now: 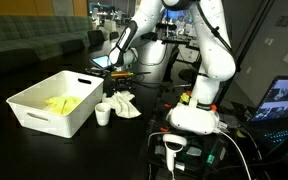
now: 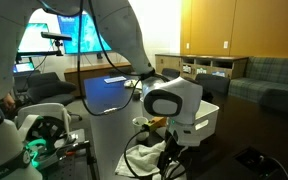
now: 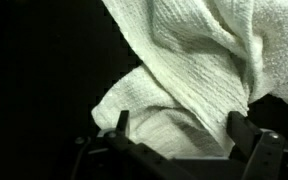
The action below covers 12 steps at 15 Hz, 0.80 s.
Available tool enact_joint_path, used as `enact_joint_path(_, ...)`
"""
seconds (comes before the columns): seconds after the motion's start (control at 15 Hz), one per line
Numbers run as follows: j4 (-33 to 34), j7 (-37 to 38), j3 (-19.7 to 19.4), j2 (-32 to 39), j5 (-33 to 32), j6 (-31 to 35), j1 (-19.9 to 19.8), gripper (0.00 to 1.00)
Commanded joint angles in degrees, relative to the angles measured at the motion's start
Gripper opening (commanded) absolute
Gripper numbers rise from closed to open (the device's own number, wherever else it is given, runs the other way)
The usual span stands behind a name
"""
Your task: Pick up the cloths from the table and put them in the box, then pick up the marker and seal tape and put them in the cup
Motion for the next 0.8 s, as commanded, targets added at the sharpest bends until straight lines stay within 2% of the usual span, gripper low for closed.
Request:
enact_joint_path(0.0, 2.0, -3.2, 0.7, 1.6, -0.5, 0.1, -0.6, 1.0)
enact_joint_path(0.27, -1.0, -7.0, 1.2, 0.5, 0.4, 1.3, -1.1, 1.0)
enact_joint_path(0.73, -0.5, -13.2, 2.6, 2.8, 1.6, 1.7, -1.7, 1.0)
